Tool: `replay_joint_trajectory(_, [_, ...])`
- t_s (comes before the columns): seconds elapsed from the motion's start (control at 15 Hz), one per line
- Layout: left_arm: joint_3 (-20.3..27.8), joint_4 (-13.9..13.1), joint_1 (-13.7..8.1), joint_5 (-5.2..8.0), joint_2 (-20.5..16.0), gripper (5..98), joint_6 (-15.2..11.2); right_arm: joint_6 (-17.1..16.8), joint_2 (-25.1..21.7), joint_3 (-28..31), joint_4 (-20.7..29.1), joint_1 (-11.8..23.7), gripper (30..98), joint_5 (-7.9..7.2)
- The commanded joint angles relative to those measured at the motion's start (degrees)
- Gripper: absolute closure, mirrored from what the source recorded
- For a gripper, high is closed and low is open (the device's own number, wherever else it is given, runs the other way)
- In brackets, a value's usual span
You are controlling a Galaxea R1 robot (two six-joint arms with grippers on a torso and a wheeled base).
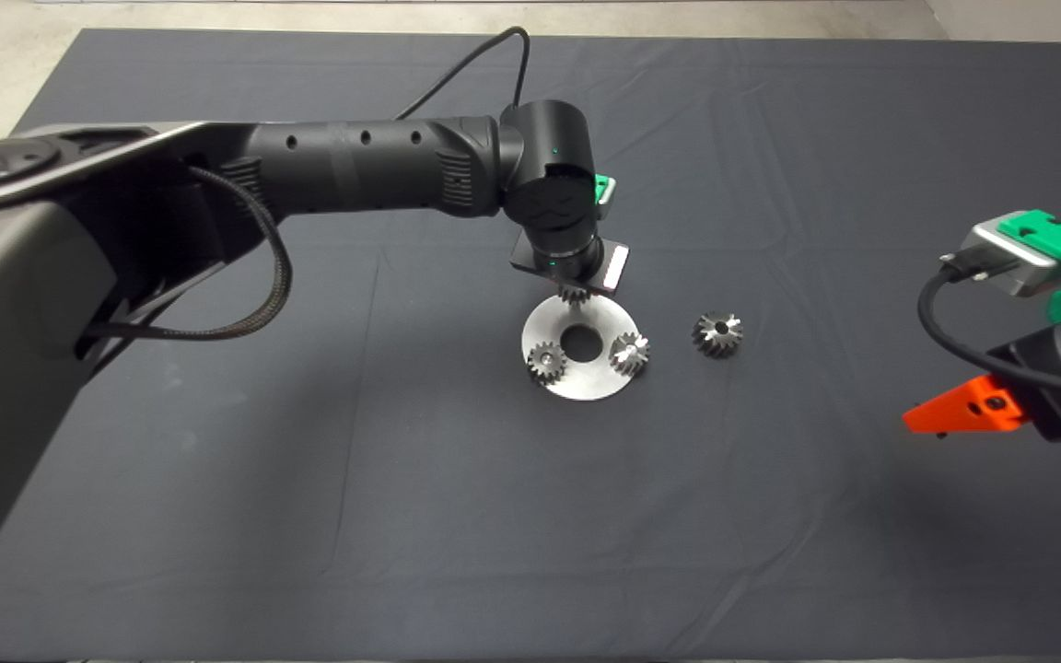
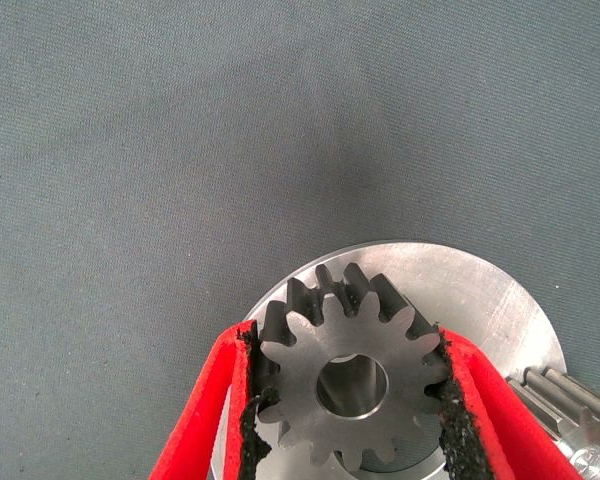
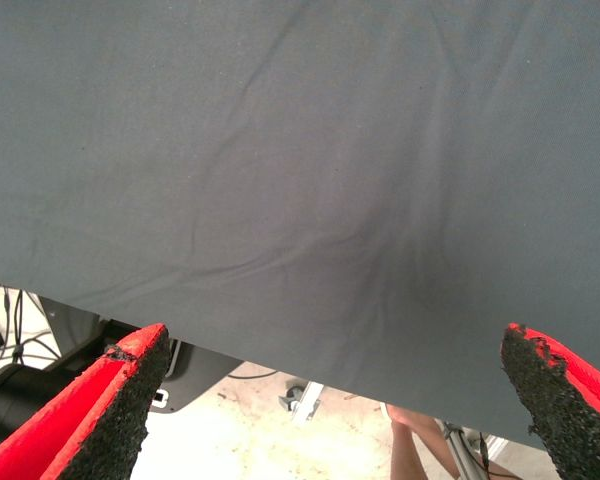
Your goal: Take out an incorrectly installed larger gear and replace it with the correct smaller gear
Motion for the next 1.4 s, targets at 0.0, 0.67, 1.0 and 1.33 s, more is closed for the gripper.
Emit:
replay_joint_trajectory(0.0, [1.03,0.45,-1.02,-0.36,0.20,68.5,-0.28,0.21,0.18,0.24,1.83,1.15,40.7,-2.11])
replay_joint_trajectory(0.67, [1.12,0.45,-0.85,0.68,0.20,68.6,0.25,0.12,0.01,0.24,1.83,1.15,40.7,-2.11])
replay_joint_trajectory(1.0, [1.03,0.45,-0.85,1.83,0.20,68.8,1.04,0.30,-0.17,0.26,1.91,1.15,40.7,-2.11])
replay_joint_trajectory(1.33, [0.71,0.54,-0.85,0.87,0.20,68.9,0.51,0.30,0.01,0.24,1.83,1.15,40.7,-2.11])
